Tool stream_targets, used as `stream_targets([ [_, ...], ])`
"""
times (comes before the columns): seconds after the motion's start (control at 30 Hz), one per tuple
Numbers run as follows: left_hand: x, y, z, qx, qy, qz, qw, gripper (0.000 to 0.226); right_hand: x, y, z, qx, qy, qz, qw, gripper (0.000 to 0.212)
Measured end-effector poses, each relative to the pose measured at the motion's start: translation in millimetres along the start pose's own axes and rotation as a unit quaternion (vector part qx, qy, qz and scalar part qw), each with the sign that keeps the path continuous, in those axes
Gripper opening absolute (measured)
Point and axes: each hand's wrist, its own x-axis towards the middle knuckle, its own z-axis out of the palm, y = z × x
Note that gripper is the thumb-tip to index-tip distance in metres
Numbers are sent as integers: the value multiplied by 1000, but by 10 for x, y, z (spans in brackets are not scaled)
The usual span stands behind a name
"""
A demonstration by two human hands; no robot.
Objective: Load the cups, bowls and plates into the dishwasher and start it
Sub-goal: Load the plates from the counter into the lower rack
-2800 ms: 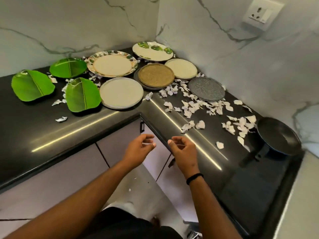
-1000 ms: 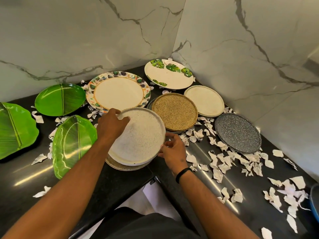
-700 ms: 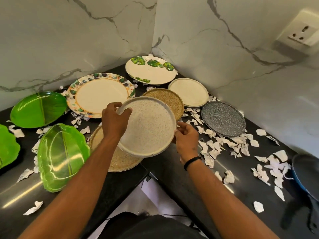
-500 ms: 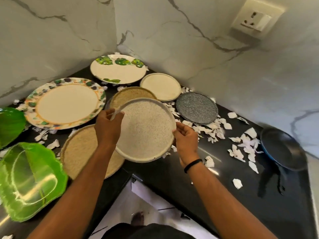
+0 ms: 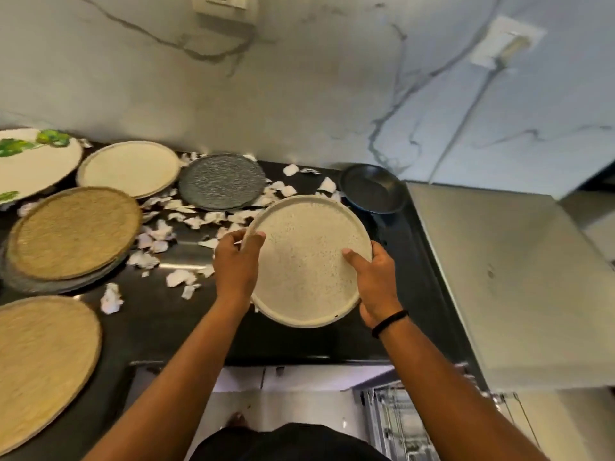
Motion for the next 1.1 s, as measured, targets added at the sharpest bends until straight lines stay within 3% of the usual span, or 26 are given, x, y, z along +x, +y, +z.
stream_targets([
  [0.13, -629, 75, 619, 9, -81, 7, 997, 37, -232, 60, -895, 39, 67, 13, 997, 12],
  [0.37, -1770, -61, 1352, 76, -207, 26, 975, 39, -848, 335, -2236, 122, 135, 51, 982, 20],
  [0.57, -2630, -364, 1901, 133, -303, 43, 943, 38, -1345, 656, -3143, 187, 245, 65, 949, 21],
  [0.83, -3396, -701, 2614, 240, -489, 79, 835, 44, -1880, 1217, -4067, 284, 474, 113, 826, 48],
  [0.97, -3698, -880, 3060, 278, -563, 83, 774, 43, -2078, 1373, -4417, 299, 560, 123, 763, 38],
  [1.1, -3953, -954, 3539, 258, -639, 30, 724, 96, -2155, 1380, -4733, 277, 649, 116, 699, 28],
])
